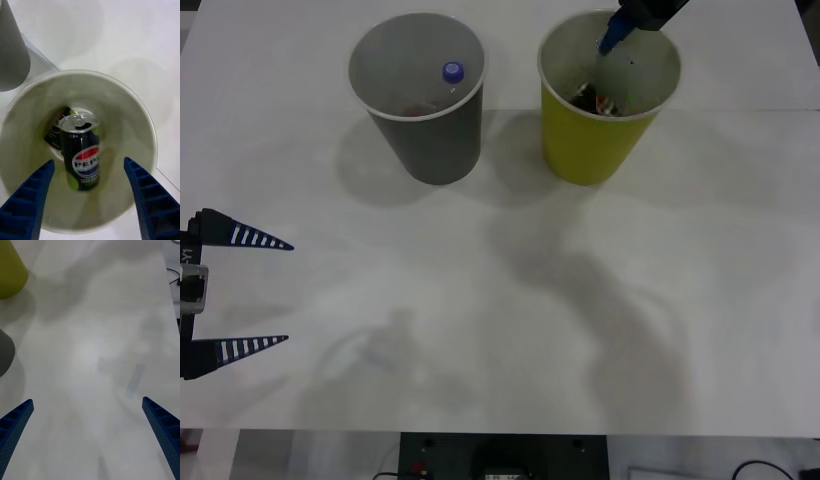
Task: Put the can into the green bin and the plastic bottle into the gray bin
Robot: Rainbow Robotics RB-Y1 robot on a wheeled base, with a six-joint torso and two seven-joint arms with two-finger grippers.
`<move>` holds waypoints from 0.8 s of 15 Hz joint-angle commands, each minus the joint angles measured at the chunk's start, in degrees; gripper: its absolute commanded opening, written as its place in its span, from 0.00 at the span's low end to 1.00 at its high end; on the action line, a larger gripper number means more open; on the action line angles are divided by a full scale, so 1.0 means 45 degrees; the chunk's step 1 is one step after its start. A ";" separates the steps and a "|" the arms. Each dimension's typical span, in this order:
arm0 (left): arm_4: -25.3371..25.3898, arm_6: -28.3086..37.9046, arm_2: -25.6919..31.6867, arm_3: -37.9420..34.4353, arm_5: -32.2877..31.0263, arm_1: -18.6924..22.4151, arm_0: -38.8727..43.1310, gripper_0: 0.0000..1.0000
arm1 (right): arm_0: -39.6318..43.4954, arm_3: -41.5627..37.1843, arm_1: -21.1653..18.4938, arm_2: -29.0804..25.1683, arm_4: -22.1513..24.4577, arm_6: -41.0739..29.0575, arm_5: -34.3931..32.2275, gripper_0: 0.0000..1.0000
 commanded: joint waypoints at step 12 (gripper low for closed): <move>0.0000 0.0000 0.0000 0.0000 0.0000 0.0000 0.0000 1.00 | 0.5395 -0.7112 -0.2909 -0.4687 -0.2600 0.1182 -0.0627 1.00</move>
